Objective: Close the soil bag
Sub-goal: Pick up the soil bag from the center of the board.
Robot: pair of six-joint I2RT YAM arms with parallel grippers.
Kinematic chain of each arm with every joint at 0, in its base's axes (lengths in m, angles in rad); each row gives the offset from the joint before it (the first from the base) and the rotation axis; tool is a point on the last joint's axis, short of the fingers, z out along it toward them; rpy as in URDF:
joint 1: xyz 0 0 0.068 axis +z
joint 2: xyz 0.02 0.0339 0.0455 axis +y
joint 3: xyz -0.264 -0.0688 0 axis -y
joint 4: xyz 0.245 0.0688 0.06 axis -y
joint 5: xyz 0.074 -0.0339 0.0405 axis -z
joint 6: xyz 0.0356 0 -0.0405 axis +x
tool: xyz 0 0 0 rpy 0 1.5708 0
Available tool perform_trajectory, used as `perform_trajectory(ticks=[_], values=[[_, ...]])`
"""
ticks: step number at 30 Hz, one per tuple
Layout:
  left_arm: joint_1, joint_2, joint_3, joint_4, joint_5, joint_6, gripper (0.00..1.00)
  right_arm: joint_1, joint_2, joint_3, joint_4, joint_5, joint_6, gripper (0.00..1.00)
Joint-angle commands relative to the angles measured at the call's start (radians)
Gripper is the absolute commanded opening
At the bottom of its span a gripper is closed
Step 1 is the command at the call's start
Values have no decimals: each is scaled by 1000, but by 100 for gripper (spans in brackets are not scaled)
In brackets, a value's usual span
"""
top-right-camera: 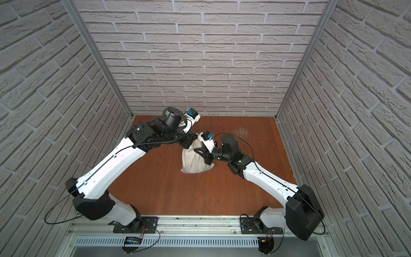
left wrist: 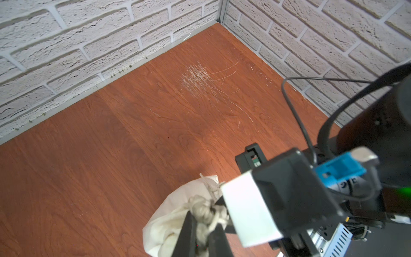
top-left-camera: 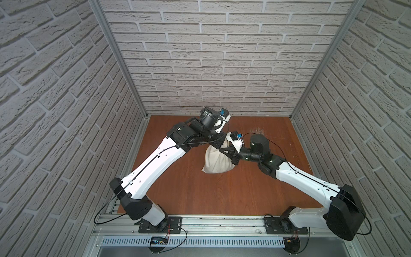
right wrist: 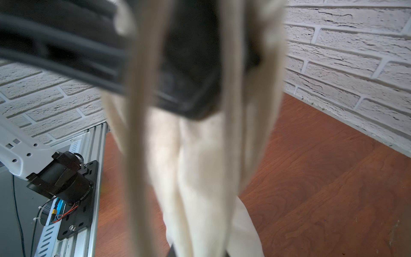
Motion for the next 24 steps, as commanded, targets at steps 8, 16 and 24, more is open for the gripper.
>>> perform_trajectory(ticks=[8, 16, 24], values=[[197, -110, -232, 227, -165, -86, 0, 5, -153, -112, 98, 44, -7, 3], [296, -83, -344, 314, 4, -130, 6, 4, -203, -142, 113, 43, 1, 3], [303, -63, -368, 326, 98, -158, 29, 8, -207, -149, 122, 69, 21, 3]])
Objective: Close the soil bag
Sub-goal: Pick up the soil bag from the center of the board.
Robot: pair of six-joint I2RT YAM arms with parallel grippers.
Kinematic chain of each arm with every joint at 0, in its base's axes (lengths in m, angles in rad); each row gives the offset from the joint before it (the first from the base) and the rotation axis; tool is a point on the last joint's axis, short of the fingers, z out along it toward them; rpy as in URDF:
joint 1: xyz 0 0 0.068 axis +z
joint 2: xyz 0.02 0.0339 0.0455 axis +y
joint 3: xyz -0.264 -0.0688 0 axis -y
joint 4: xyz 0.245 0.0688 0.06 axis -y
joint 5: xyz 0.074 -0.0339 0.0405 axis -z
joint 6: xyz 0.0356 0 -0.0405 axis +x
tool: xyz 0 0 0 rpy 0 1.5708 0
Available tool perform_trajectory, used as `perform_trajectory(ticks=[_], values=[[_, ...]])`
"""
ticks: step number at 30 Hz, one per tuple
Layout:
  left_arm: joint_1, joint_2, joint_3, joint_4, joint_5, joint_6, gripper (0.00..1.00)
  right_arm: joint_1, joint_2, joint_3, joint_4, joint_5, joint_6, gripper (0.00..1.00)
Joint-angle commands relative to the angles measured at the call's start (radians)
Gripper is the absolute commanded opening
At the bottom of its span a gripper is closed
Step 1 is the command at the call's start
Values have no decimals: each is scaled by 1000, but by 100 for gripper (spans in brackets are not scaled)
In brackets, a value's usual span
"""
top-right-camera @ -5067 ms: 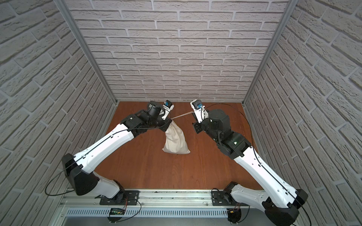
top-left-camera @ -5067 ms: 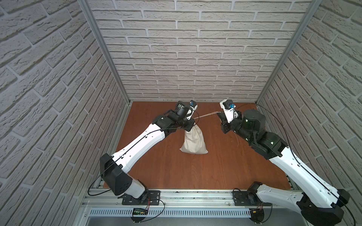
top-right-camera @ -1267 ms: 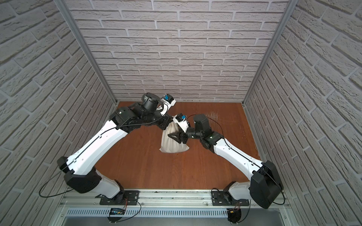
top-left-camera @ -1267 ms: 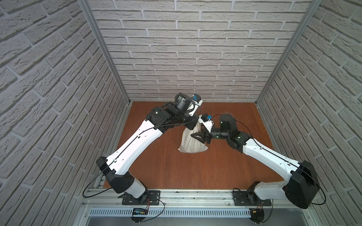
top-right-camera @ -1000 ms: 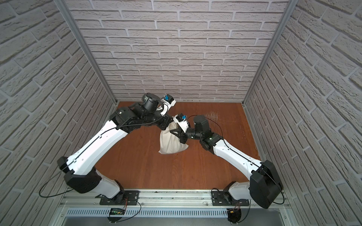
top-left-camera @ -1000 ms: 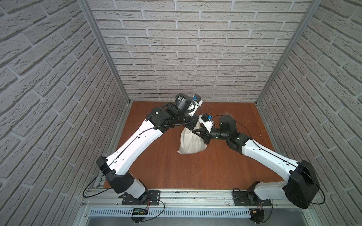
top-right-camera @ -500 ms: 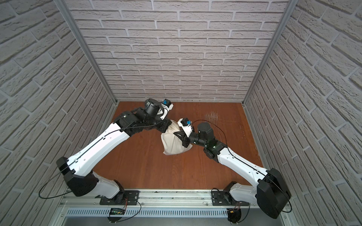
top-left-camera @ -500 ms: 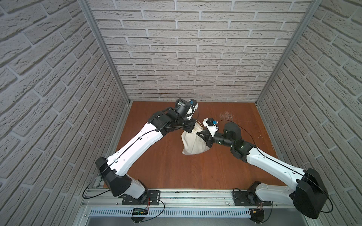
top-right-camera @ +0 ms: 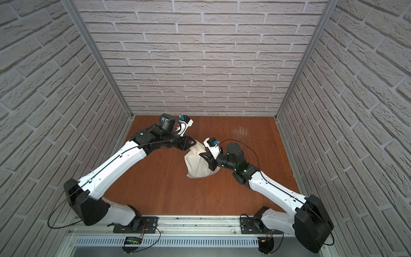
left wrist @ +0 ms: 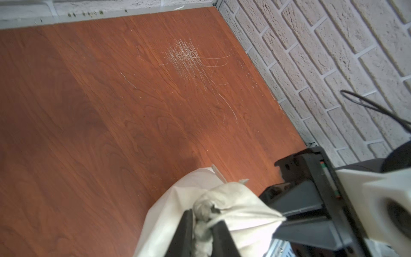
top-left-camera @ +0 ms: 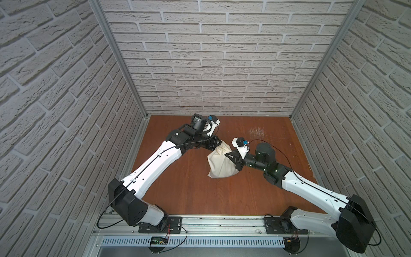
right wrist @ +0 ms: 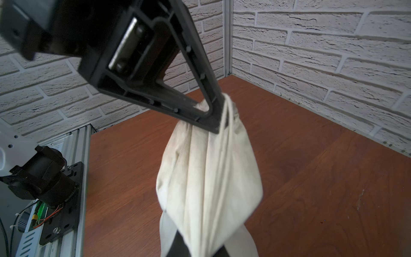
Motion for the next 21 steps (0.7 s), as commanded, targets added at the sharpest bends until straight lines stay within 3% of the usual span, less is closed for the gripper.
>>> perform_trajectory(ticks=[1, 4, 5, 6, 10, 21], values=[[96, 2, -11, 68, -201, -16, 33, -2, -80, 0, 62, -20, 16, 3], [103, -32, -9, 80, -151, -34, 60, 6, -84, 0, 45, 7, 11, 3], [104, -45, -9, 85, -140, -41, 81, 10, -85, 0, 41, 19, 9, 3], [106, -61, -9, 88, -129, -51, 96, 14, -87, 0, 34, 30, 11, 3], [108, -144, -33, 94, -130, -84, 98, 27, -93, 1, 25, 88, 29, 3], [109, -471, -274, 155, -213, -165, 98, 49, -97, 40, -9, 319, 111, 3]])
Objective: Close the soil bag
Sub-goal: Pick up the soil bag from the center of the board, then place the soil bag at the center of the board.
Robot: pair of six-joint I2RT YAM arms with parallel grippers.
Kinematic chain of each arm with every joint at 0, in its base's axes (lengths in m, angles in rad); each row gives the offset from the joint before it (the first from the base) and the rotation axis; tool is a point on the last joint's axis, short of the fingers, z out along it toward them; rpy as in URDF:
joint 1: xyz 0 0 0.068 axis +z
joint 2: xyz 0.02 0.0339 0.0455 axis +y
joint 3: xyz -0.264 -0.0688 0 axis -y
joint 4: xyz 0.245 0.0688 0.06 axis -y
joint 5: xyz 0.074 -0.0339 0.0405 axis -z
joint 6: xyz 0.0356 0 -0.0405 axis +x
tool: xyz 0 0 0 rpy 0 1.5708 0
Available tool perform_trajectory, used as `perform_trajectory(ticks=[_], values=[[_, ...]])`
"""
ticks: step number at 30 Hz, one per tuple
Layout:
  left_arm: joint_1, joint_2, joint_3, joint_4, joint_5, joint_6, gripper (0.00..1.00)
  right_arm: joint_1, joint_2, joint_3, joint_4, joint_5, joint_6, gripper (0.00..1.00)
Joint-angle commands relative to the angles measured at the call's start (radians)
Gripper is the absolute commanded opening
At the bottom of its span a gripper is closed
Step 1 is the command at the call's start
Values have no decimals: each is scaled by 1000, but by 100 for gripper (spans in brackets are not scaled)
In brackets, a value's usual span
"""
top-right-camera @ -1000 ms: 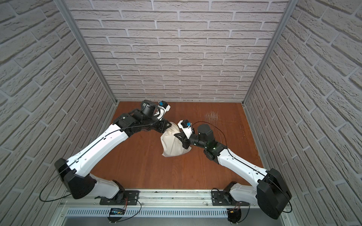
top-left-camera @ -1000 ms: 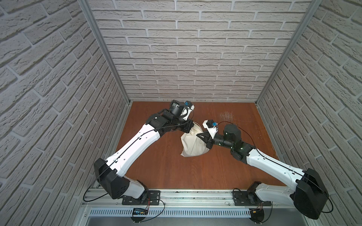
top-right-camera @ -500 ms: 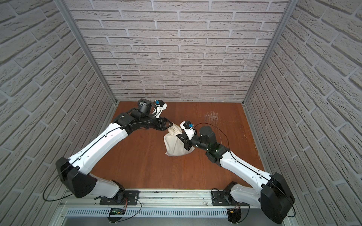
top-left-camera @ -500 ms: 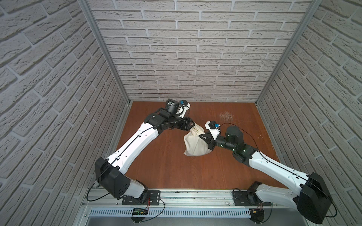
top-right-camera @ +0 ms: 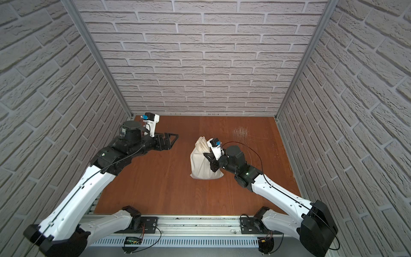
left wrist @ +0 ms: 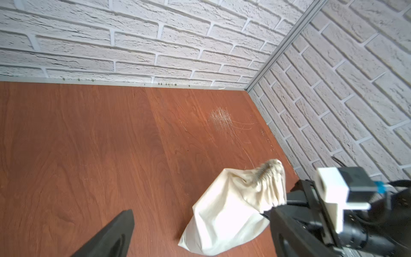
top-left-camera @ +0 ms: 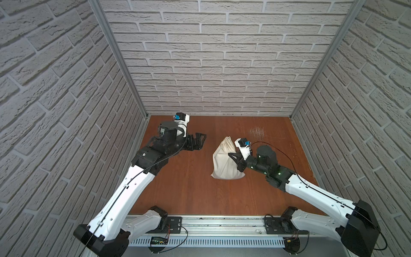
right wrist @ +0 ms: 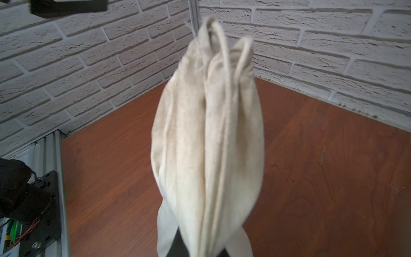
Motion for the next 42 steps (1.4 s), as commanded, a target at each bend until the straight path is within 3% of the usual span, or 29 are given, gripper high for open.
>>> perform_trajectory(ticks=[1, 9, 18, 42], values=[[0, -49, -64, 55, -50, -34, 98, 9, -46, 42, 130, 116, 42, 3], [0, -177, -244, 79, -122, -68, 98, 11, -36, 182, 40, 336, -1, 3], [0, -196, -296, 101, -163, -64, 98, -27, 73, 406, -24, 593, -59, 3], [18, -108, -317, 139, -154, -18, 98, -327, 426, 614, 70, 422, 13, 3]])
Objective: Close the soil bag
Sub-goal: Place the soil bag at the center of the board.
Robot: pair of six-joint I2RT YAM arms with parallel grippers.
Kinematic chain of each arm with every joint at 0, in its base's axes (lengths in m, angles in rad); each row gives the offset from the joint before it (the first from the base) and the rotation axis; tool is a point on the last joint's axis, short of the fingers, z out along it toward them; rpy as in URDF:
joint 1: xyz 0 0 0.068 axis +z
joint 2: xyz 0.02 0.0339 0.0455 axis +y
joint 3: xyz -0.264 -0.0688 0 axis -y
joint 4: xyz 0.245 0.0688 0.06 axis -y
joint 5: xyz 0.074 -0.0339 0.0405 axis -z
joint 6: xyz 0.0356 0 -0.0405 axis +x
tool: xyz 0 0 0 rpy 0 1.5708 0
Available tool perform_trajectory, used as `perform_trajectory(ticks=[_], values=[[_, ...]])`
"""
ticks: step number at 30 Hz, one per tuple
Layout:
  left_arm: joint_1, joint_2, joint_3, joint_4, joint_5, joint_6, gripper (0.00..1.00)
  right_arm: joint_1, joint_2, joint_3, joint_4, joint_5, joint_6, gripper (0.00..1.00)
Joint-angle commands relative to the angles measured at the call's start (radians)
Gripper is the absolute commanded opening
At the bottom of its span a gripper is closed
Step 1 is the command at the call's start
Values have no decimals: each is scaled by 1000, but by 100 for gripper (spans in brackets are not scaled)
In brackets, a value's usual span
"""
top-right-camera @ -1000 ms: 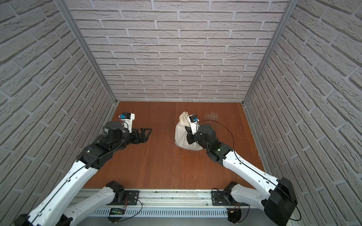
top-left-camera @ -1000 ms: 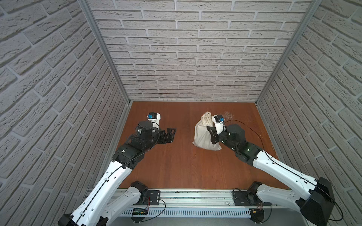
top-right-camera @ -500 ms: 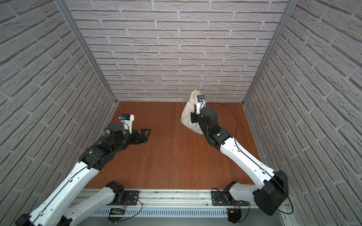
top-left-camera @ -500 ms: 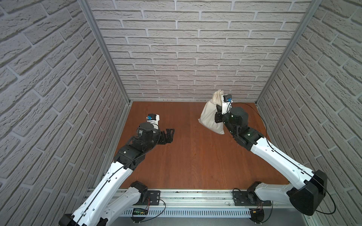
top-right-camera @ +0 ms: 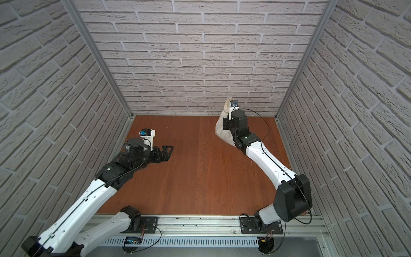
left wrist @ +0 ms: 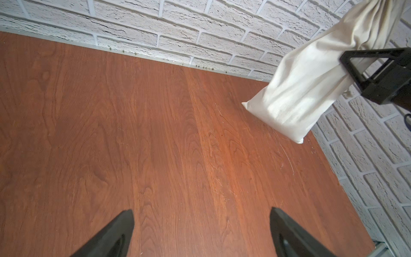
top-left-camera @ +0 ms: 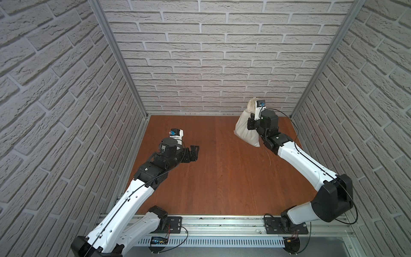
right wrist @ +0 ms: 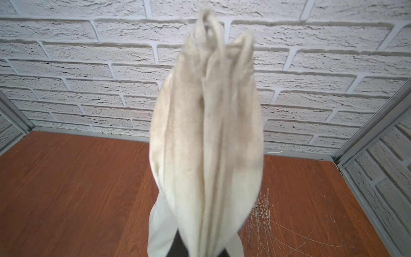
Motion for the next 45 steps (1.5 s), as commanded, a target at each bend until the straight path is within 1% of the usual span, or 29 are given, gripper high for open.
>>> perform_trajectory(ticks=[1, 12, 16, 19, 22, 25, 29, 32, 36, 38, 41, 45], values=[[11, 10, -15, 54, -1, 25, 98, -26, 34, 61, 186, -31, 14, 3], [47, 93, -21, 98, 40, 38, 98, -116, 180, 61, 267, -49, 31, 3], [59, 131, -15, 115, 67, 38, 98, -151, 190, 39, 292, -70, 46, 3], [65, 150, -11, 124, 81, 38, 98, -157, 187, 7, 313, -90, 69, 3], [67, 161, -9, 129, 95, 33, 98, -157, 178, -39, 340, -132, 126, 3], [67, 161, -14, 127, 103, 30, 98, -153, 163, -117, 379, -162, 210, 3], [68, 146, -25, 123, 103, 28, 98, -142, 143, -199, 400, -175, 287, 3], [68, 130, -31, 113, 98, 28, 98, -143, 121, -238, 390, -160, 307, 3], [69, 118, -45, 120, 96, 23, 98, -158, 134, -221, 319, -150, 324, 3], [71, 121, -46, 121, 98, 20, 98, -180, 161, -207, 282, -175, 366, 3], [70, 127, -46, 118, 103, 20, 98, -207, 197, -217, 285, -239, 441, 3], [71, 127, -46, 113, 103, 20, 98, -214, 237, -198, 238, -269, 481, 3]])
